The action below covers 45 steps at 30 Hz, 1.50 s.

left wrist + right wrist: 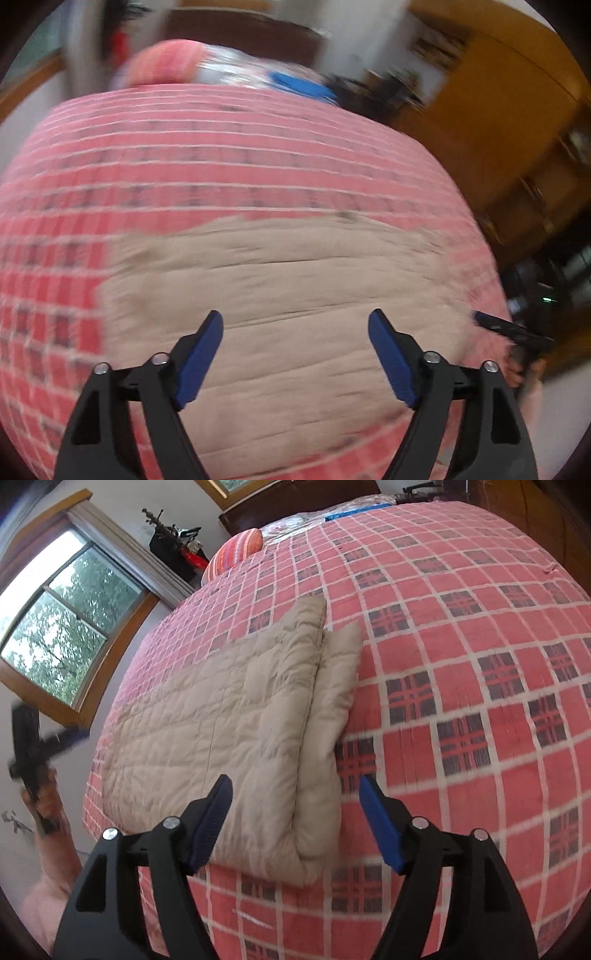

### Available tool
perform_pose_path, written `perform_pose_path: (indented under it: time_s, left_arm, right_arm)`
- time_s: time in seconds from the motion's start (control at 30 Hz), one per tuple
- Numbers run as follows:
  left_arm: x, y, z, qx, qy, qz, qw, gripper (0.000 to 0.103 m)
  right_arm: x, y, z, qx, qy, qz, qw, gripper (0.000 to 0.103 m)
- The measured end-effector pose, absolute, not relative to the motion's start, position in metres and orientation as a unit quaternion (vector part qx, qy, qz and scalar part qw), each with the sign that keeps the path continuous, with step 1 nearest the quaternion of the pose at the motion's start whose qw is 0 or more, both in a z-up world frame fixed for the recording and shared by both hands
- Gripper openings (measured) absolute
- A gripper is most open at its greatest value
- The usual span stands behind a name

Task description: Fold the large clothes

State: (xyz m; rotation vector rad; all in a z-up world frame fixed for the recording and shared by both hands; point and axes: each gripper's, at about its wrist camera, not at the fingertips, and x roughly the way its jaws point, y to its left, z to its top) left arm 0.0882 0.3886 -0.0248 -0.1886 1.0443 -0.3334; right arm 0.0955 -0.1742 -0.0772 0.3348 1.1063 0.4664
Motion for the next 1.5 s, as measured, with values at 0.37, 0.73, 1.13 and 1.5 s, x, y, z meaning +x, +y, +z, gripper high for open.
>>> perform_pose_path:
  time_s: [0.37,0.73,1.13,1.5]
  left_arm:
    - [0.192,0.156,-0.039,0.02,0.626,-0.23,0.745,0.089]
    - [0.243,0.061,-0.114,0.032,0.711,-0.161,0.684,0.088]
    - [0.268,0.042,-0.163,0.078,0.752,-0.083,0.65,0.088]
    - [0.254,0.048,-0.134,0.086,0.726,-0.123,0.671,0.02]
  right_arm:
    - [0.079,-0.172,-0.099,0.159,0.538,0.221,0.798,0.074]
    - [0.067,-0.165,-0.105,0.153,0.54,0.24,0.792,0.075]
    - [0.081,-0.147,-0.123,0.185,0.554,0.27,0.765,0.065]
    - [0.071,-0.126,-0.093,0.162,0.52,0.269,0.794,0.024]
